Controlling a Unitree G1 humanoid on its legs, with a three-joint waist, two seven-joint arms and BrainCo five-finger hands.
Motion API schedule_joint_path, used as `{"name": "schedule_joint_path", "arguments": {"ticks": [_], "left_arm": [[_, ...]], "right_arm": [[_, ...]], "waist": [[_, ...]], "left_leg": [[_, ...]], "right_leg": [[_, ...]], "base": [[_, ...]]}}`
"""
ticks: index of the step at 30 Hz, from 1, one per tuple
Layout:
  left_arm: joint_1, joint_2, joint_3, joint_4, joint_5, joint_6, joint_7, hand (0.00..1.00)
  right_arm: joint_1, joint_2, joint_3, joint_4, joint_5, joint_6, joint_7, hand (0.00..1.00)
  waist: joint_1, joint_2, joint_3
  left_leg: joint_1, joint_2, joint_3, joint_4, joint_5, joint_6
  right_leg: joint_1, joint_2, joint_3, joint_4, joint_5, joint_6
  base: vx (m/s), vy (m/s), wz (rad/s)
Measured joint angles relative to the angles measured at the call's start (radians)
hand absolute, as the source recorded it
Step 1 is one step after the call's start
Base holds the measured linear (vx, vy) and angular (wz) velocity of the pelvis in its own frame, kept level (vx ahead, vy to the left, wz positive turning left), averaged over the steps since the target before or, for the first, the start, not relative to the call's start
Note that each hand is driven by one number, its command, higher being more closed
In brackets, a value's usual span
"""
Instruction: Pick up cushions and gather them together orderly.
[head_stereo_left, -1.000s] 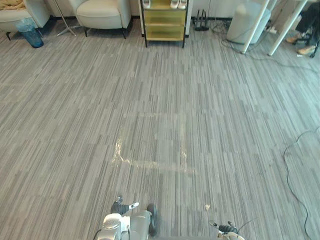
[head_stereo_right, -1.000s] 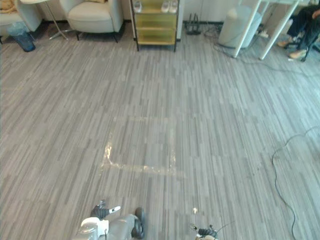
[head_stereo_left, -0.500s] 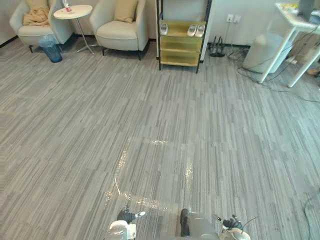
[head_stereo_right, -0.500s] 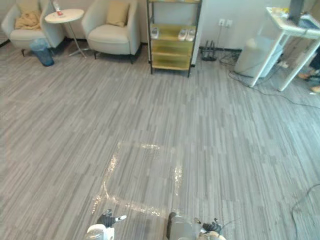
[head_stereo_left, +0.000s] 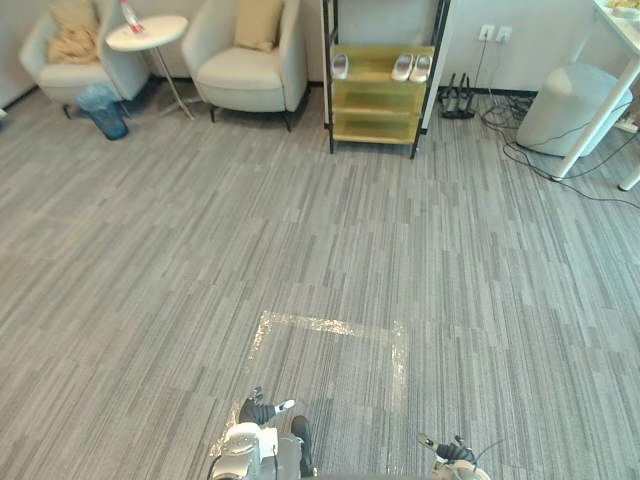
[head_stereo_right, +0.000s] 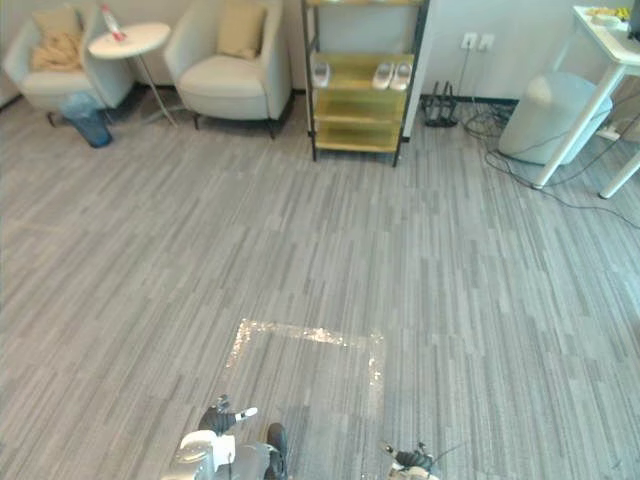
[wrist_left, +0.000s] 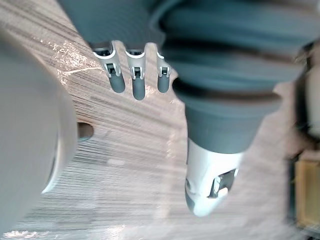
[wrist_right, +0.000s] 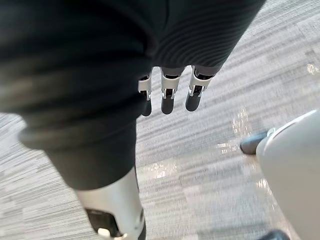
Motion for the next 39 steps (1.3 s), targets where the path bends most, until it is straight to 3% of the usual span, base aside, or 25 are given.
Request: {"name": "schedule_joint_path", "arguments": {"ticks": [3,4,5,7,9,11,13,14,17,19,21,22,23,25,27,29,30,31,32,35,39], "left_arm": [[-0.002,0.024,-0.023,0.017,0.001,0.004,0.0,0.0],[0.0,0.026,-0.03,0.024,0.0,0.006,0.0,0.0],[-0.001,0.032,-0.03,0.038,0.0,0.007,0.0,0.0],[0.003,0.036,-0.049,0.058,-0.002,0.015,0.003,0.0],[0.008,0.035,-0.057,0.058,-0.013,0.018,0.003,0.0],[0.011,0.031,-0.058,0.06,-0.018,0.018,0.003,0.0],[0.015,0.034,-0.06,0.057,-0.018,0.016,0.003,0.0],[0.012,0.033,-0.059,0.064,-0.018,0.017,0.004,0.0],[0.012,0.01,-0.056,0.081,-0.018,0.017,0.003,0.0],[0.012,-0.002,-0.037,0.082,-0.017,0.017,0.001,0.0],[0.009,-0.009,-0.016,0.072,-0.017,0.016,-0.002,0.0],[0.009,-0.014,0.006,0.051,-0.016,0.017,-0.005,0.0],[0.016,-0.024,0.026,0.017,-0.017,0.016,-0.005,0.0],[0.022,-0.027,0.039,-0.005,-0.017,0.016,-0.005,0.0],[0.023,-0.028,0.04,-0.011,-0.018,0.016,-0.005,0.0],[0.024,-0.03,0.04,-0.013,-0.019,0.015,-0.003,0.0],[0.025,-0.03,0.039,-0.012,-0.02,0.015,-0.004,0.0],[0.026,-0.02,0.037,-0.001,-0.02,0.014,-0.002,0.0],[0.026,-0.015,0.035,0.008,-0.02,0.014,-0.001,0.0],[0.025,-0.01,0.034,0.016,-0.02,0.015,-0.001,0.0],[0.028,-0.009,0.01,0.021,-0.019,0.016,-0.002,0.0]], "right_arm": [[-0.002,0.001,-0.002,-0.002,-0.011,-0.003,0.002,0.0],[-0.004,0.0,0.002,-0.004,-0.02,-0.004,0.005,0.0],[-0.004,-0.001,0.0,-0.004,-0.023,-0.004,0.01,0.0],[0.011,-0.011,0.0,-0.014,-0.019,-0.003,0.013,0.0],[0.012,-0.02,0.004,-0.02,-0.021,-0.008,0.013,0.0],[0.01,-0.018,0.003,-0.021,-0.021,-0.013,0.013,0.0],[0.006,-0.017,-0.001,-0.016,-0.022,-0.013,0.013,0.0],[0.002,-0.022,-0.008,-0.009,-0.02,-0.013,0.013,0.0],[0.001,-0.037,-0.038,0.0,-0.022,-0.013,0.012,0.0],[0.002,-0.037,-0.053,-0.001,-0.019,-0.013,0.01,0.0],[0.008,-0.032,-0.054,0.0,-0.019,-0.012,0.008,0.0],[0.018,-0.028,-0.038,-0.011,-0.019,-0.014,0.007,0.0],[0.029,-0.031,-0.015,-0.023,-0.017,-0.019,0.007,0.0],[0.027,-0.032,-0.003,-0.023,-0.016,-0.02,0.004,0.0],[0.028,-0.029,-0.001,-0.023,-0.008,-0.02,0.003,0.0],[0.028,-0.032,0.001,-0.024,-0.007,-0.019,0.002,0.0],[0.029,-0.035,0.001,-0.023,-0.008,-0.02,0.002,0.0],[0.026,-0.027,0.001,-0.022,-0.008,-0.013,0.0,0.0],[0.029,-0.022,0.0,-0.021,-0.01,-0.011,0.0,0.0],[0.045,-0.015,-0.003,-0.021,-0.015,-0.009,-0.001,0.0],[0.046,-0.012,-0.015,-0.016,-0.03,-0.005,0.003,0.0]], "waist": [[0.001,-0.016,-0.016],[-0.004,-0.014,-0.016],[0.0,-0.009,-0.006],[-0.01,0.001,-0.005],[-0.018,0.017,0.0],[-0.022,0.016,-0.002],[-0.022,0.011,-0.006],[-0.028,0.005,-0.008],[-0.032,0.051,-0.014],[-0.034,0.064,-0.017],[-0.034,0.053,-0.008],[-0.034,0.041,-0.001],[-0.024,0.049,-0.001],[-0.021,0.055,0.004],[-0.017,0.054,0.003],[-0.003,0.064,-0.001],[0.0,0.067,-0.003],[-0.003,0.061,-0.016],[-0.004,0.033,-0.031],[-0.003,0.022,-0.04],[0.001,0.033,-0.047]], "left_leg": [[0.043,-0.02,0.019,0.02,-0.064,0.022],[0.095,-0.029,0.025,-0.022,-0.092,0.026],[0.151,-0.038,0.023,-0.058,-0.113,0.025],[0.241,-0.046,0.018,-0.109,-0.114,0.027],[0.298,-0.044,0.011,-0.143,-0.114,0.027],[0.326,-0.034,-0.007,-0.157,-0.116,0.024],[0.346,-0.024,-0.011,-0.183,-0.128,-0.001],[0.36,-0.023,-0.028,-0.184,-0.143,-0.026],[0.365,0.011,-0.038,-0.185,-0.136,-0.038],[0.376,0.025,-0.039,-0.17,-0.129,-0.051],[0.348,0.047,-0.037,-0.037,-0.15,-0.084],[0.264,0.078,-0.038,0.178,-0.162,-0.103],[0.148,0.137,-0.032,0.418,-0.159,-0.097],[0.089,0.169,-0.03,0.49,-0.178,-0.075],[0.062,0.157,-0.033,0.406,-0.191,-0.066],[0.069,0.103,-0.105,0.125,-0.169,-0.07],[0.069,0.097,-0.127,0.1,-0.125,-0.098],[0.09,0.068,-0.108,0.074,-0.124,-0.093],[0.109,0.049,-0.087,0.051,-0.122,-0.083],[0.143,0.004,-0.086,0.013,-0.113,-0.068],[0.195,-0.031,-0.091,-0.063,-0.101,-0.05]], "right_leg": [[-0.069,-0.011,0.058,0.188,0.021,0.02],[-0.171,-0.013,0.072,0.412,0.066,0.082],[-0.25,-0.014,0.077,0.591,0.039,0.093],[-0.315,-0.01,0.031,0.686,-0.033,0.055],[-0.346,-0.008,-0.05,0.636,-0.068,0.024],[-0.379,0.003,-0.118,0.497,-0.079,0.009],[-0.407,0.009,-0.172,0.287,0.013,-0.01],[-0.408,0.011,-0.186,0.23,0.102,-0.049],[-0.382,0.043,-0.202,0.206,0.089,-0.071],[-0.351,0.054,-0.215,0.189,0.077,-0.077],[-0.296,0.059,-0.224,0.171,0.054,-0.078],[-0.269,0.062,-0.236,0.163,0.033,-0.077],[-0.237,0.083,-0.236,0.156,0.011,-0.09],[-0.212,0.096,-0.232,0.157,-0.001,-0.089],[-0.204,0.093,-0.202,0.159,-0.008,-0.078],[-0.222,0.091,-0.129,0.19,-0.027,-0.051],[-0.23,0.094,-0.117,0.202,-0.033,-0.045],[-0.236,0.082,-0.073,0.214,-0.035,-0.025],[-0.228,0.062,-0.06,0.196,-0.032,-0.019],[-0.198,0.026,-0.055,0.158,-0.03,-0.009],[-0.152,0.003,-0.053,0.107,-0.028,-0.001]], "base": [[0.38,0.187,-0.17],[0.37,0.171,-0.35],[0.35,0.154,-0.26],[0.23,0.062,0.04],[0.25,0.008,0.24],[0.24,-0.064,0.4],[0.23,-0.142,0.3],[0.23,-0.174,0.11],[0.2,-0.172,0.0],[0.18,-0.17,0.13],[0.09,-0.139,0.29],[0.06,-0.108,0.23],[0.07,-0.078,0.14],[0.07,0.006,-0.2],[0.09,0.076,-0.47],[0.19,0.222,-0.84],[0.21,0.205,-0.71],[0.25,0.168,-0.43],[0.31,0.187,-0.34],[0.21,0.122,0.08],[0.17,0.065,0.14]]}}
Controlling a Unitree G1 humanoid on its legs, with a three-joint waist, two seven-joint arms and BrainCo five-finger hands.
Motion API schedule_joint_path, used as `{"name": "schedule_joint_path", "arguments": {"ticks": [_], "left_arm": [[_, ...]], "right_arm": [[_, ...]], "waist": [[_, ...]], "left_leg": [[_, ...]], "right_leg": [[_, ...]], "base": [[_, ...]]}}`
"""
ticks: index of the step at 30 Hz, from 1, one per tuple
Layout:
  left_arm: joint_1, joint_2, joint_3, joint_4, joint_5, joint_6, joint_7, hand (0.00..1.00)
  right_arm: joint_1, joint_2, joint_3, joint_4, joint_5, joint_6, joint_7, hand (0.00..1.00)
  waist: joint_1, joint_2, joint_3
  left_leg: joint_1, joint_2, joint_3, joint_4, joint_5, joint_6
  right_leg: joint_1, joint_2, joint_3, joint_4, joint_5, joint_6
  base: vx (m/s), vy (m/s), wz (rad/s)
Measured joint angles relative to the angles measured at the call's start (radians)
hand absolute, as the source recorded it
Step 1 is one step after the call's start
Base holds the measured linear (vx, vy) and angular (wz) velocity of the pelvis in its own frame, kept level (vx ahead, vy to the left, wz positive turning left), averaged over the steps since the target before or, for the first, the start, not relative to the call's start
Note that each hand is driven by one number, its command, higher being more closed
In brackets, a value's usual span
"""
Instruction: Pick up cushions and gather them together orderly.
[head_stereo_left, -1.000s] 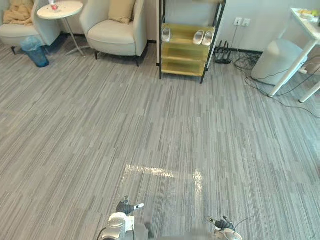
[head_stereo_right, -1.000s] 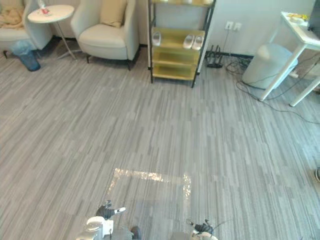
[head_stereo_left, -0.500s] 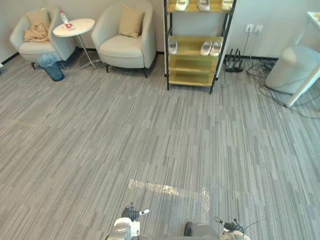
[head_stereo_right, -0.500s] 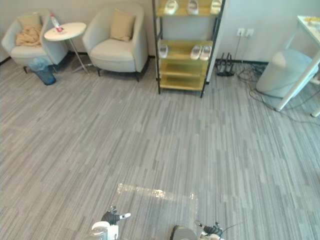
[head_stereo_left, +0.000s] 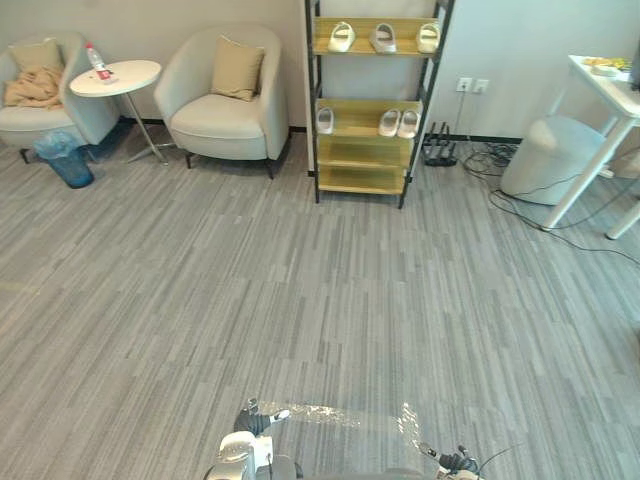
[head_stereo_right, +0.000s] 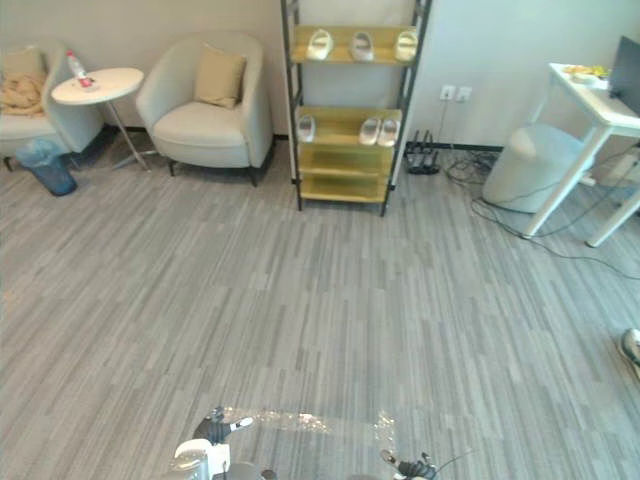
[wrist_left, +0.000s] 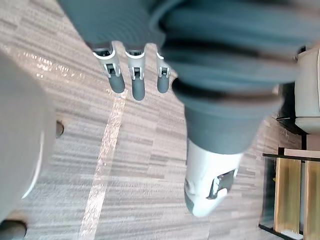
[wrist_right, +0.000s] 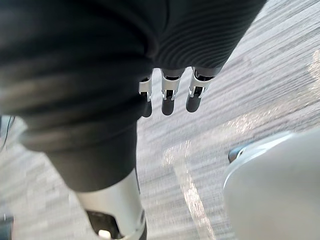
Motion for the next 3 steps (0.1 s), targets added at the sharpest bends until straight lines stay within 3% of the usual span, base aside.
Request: {"name": "schedule_joint_path", "arguments": {"ticks": [3], "left_arm": [[0.0,0.007,-0.011,0.018,0.001,0.0,0.0,0.0]], "right_arm": [[-0.002,-0.001,-0.028,0.016,0.0,0.005,0.001,0.0]], "waist": [[0.001,0.005,-0.009]], "left_leg": [[0.025,-0.002,-0.003,-0.035,0.005,0.002]], "right_leg": [[0.019,0.002,0.001,-0.023,0.002,0.003]], "base": [[0.09,-0.007,0.01]]}}
